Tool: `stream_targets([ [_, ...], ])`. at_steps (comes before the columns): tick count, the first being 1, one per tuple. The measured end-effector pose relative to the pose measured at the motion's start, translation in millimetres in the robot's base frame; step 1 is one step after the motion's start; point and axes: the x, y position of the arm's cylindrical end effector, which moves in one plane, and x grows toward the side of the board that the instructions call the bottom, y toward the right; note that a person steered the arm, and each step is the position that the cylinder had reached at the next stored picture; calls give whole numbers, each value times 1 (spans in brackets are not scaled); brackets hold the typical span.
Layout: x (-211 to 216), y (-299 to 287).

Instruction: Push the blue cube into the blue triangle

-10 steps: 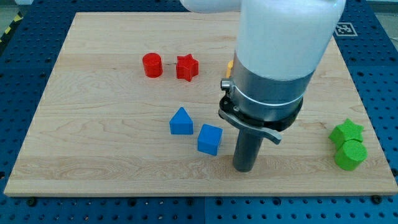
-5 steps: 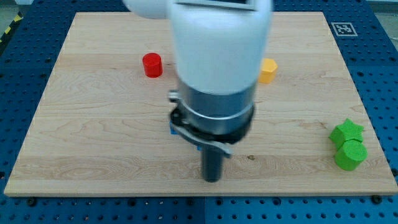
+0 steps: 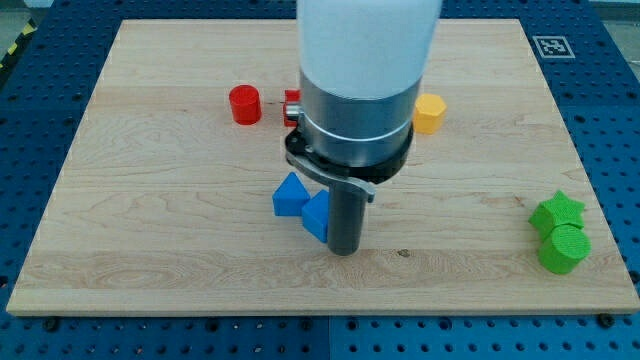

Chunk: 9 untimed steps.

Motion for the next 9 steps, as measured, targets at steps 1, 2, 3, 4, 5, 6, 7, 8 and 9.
stream_targets([
  [1, 0, -18],
  [2, 0, -40],
  [3, 0, -66],
  [4, 0, -86],
  [5, 4, -74],
  [6, 1, -67],
  [7, -21, -91],
  [8, -36, -106],
  [9, -37, -91],
])
